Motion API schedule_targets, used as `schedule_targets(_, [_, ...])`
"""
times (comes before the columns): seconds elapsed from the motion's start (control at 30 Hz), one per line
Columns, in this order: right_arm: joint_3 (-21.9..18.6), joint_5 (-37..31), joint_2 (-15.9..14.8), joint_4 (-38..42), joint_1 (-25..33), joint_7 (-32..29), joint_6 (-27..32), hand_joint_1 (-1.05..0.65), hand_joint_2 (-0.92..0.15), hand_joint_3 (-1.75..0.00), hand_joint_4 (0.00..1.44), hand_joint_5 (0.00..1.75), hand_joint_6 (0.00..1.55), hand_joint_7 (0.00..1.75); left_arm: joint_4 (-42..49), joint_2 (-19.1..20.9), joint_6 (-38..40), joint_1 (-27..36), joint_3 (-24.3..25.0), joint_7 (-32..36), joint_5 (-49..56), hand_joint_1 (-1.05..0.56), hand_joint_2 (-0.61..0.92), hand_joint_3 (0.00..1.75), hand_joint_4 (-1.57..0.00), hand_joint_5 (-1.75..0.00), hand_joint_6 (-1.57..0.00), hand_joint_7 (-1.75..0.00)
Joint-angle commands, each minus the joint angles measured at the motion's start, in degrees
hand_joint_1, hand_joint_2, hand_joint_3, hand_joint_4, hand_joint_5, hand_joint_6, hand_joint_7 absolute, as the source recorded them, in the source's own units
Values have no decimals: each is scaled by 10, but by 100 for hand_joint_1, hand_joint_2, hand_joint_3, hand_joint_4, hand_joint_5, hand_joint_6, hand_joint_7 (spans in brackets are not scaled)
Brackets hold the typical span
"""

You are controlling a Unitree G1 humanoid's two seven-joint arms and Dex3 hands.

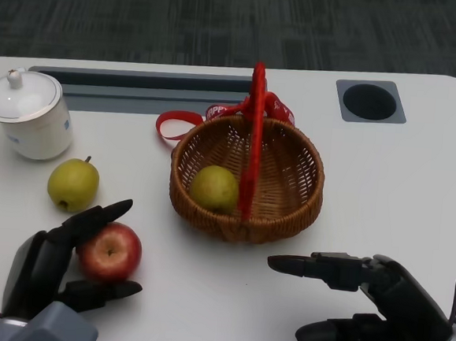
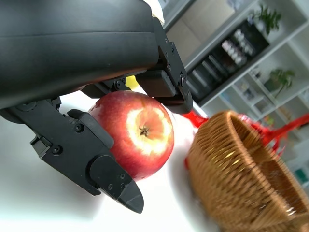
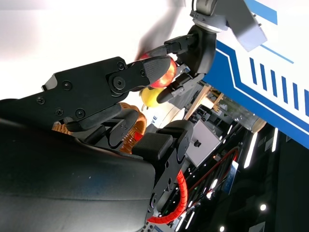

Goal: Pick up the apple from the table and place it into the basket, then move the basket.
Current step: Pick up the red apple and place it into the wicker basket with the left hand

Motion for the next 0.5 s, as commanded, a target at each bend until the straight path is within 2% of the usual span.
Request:
schedule_targets(0.03, [-1, 7, -7, 0, 2, 1, 0, -48, -92, -1, 77, 0, 69, 0, -44, -9, -37, 13, 26, -5, -40, -5, 82, 0, -120, -5, -109, -3])
schedule_targets(0.5, [-1, 6, -8, 1, -1, 1, -1, -49, -92, -2, 78, 0, 70, 0, -122, -41, -86, 23, 71, 8, -31, -2, 79, 0, -124, -5, -113, -2])
